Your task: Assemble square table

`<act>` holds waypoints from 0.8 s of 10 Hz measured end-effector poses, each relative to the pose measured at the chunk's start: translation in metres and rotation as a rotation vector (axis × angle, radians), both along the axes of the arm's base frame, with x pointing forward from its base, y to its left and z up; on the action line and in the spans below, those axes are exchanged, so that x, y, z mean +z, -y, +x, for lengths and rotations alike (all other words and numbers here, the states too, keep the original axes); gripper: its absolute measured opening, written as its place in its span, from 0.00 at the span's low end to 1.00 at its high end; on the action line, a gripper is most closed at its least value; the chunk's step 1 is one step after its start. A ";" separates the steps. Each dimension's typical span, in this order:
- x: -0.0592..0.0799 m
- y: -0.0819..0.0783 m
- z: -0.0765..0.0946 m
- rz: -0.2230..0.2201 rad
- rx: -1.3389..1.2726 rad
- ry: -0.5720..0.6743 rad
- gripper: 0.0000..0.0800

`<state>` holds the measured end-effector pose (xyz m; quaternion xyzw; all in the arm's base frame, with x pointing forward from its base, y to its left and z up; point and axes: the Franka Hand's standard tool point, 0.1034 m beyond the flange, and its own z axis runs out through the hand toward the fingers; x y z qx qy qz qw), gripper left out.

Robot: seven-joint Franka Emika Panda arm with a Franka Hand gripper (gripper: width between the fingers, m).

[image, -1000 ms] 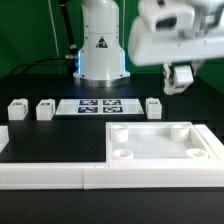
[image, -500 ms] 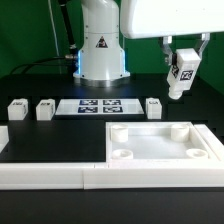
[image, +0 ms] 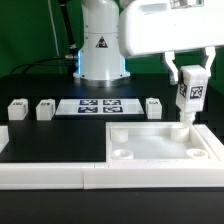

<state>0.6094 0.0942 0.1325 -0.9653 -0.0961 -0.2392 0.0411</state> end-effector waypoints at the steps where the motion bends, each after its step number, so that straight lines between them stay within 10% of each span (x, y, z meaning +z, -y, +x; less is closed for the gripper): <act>1: -0.005 0.002 -0.007 -0.005 -0.002 0.038 0.37; 8: -0.027 -0.010 0.002 0.003 0.011 0.000 0.37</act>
Offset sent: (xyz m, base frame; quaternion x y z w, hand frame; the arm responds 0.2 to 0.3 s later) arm 0.0000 0.0000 0.0000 0.0000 0.0000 0.0000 1.0000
